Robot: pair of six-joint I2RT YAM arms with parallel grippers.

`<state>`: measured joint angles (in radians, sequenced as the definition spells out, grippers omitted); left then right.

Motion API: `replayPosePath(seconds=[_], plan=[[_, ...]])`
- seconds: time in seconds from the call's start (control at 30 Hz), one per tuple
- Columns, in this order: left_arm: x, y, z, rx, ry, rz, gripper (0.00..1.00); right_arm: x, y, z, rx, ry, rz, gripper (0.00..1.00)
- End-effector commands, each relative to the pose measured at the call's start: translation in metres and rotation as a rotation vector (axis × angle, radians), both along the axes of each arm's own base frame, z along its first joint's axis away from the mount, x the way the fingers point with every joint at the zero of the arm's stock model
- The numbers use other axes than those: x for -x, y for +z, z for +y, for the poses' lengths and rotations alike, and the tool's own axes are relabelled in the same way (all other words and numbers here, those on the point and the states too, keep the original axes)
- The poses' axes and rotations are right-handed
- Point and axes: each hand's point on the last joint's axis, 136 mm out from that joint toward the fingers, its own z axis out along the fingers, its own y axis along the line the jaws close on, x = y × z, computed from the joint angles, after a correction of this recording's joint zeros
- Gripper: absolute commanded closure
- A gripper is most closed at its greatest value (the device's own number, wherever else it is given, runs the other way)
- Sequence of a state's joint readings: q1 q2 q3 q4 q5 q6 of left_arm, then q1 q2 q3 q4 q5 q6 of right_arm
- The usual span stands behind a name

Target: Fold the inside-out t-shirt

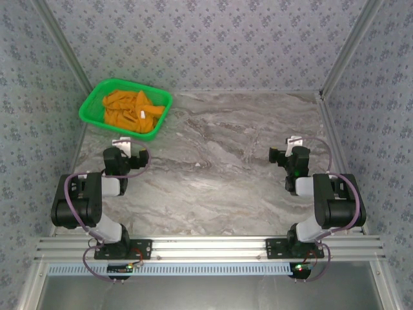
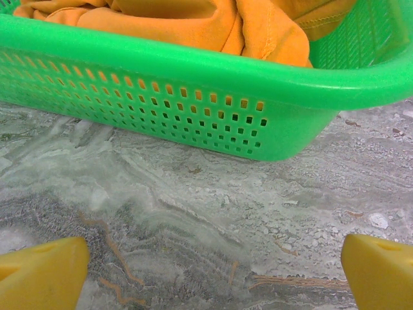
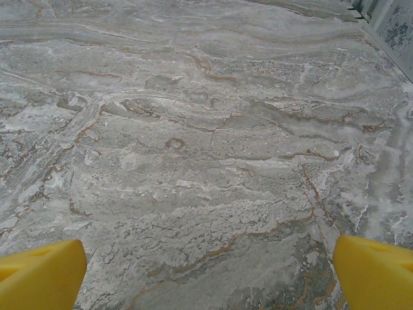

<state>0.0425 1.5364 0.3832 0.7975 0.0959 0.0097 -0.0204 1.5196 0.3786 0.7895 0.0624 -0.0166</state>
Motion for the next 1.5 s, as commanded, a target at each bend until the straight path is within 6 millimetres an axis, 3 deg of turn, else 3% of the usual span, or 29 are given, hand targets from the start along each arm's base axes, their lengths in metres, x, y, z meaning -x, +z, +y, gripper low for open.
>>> replayPosePath(seconds=[0.0, 0.1, 0.17, 0.27, 0.37, 0.43, 0.5, 0.6, 0.7, 0.8, 0.9, 1.17, 1.37, 1.4, 1.47], plan=[[-0.011, 0.016, 0.003, -0.007, 0.037, -0.047, 0.0, -0.006, 0.008, -0.002, -0.001, 0.007, -0.022, 0.0], [-0.012, 0.02, 0.005, -0.026, 0.058, -0.041, 0.0, -0.006, 0.012, -0.002, 0.002, 0.003, -0.035, 0.0], [-0.01, 0.032, 0.005, -0.079, 0.096, -0.032, 0.0, -0.001, 0.032, -0.01, 0.018, -0.06, -0.049, 0.0], [-0.002, 0.064, 0.003, -0.075, 0.172, 0.01, 0.0, 0.02, 0.074, -0.045, -0.063, -0.323, -0.042, 0.0], [0.016, 0.102, -0.011, 0.008, 0.185, 0.015, 0.0, 0.047, 0.095, -0.054, -0.311, -0.508, 0.022, 0.0], [0.029, 0.134, -0.018, -0.023, 0.208, -0.043, 0.0, 0.041, 0.098, -0.024, -0.443, -0.34, 0.082, 0.0], [0.033, 0.154, -0.024, 0.068, 0.176, -0.089, 0.0, 0.041, 0.093, -0.004, -0.474, -0.272, 0.136, 0.0], [0.027, 0.164, -0.03, 0.262, 0.126, -0.098, 0.0, 0.04, 0.091, 0.026, -0.393, -0.184, 0.186, 0.0], [0.008, 0.156, -0.034, 0.268, 0.083, 0.025, 0.0, 0.034, 0.09, 0.052, -0.28, -0.111, 0.218, 0.0], [-0.011, 0.142, -0.063, 0.218, -0.065, 0.151, 0.0, 0.027, 0.084, 0.075, -0.251, -0.069, 0.271, 0.0], [-0.029, 0.128, -0.073, 0.16, -0.096, 0.248, 0.0, 0.024, 0.076, 0.097, -0.244, -0.033, 0.316, 0.0], [-0.106, 0.097, -0.016, 0.091, 0.222, 0.366, 0.0, 0.023, 0.069, 0.145, -0.183, 0.056, 0.371, 0.0], [-0.161, 0.029, -0.014, 0.067, 0.259, 0.556, 0.0, 0.025, 0.082, 0.156, -0.152, 0.069, 0.361, 0.0], [-0.168, 0.023, -0.014, 0.069, 0.261, 0.563, 0.05, 0.025, 0.086, 0.157, -0.154, 0.069, 0.356, 0.0], [-0.178, 0.019, -0.015, 0.06, 0.258, 0.555, 0.26, 0.027, 0.094, 0.16, -0.16, 0.078, 0.346, 0.0]])
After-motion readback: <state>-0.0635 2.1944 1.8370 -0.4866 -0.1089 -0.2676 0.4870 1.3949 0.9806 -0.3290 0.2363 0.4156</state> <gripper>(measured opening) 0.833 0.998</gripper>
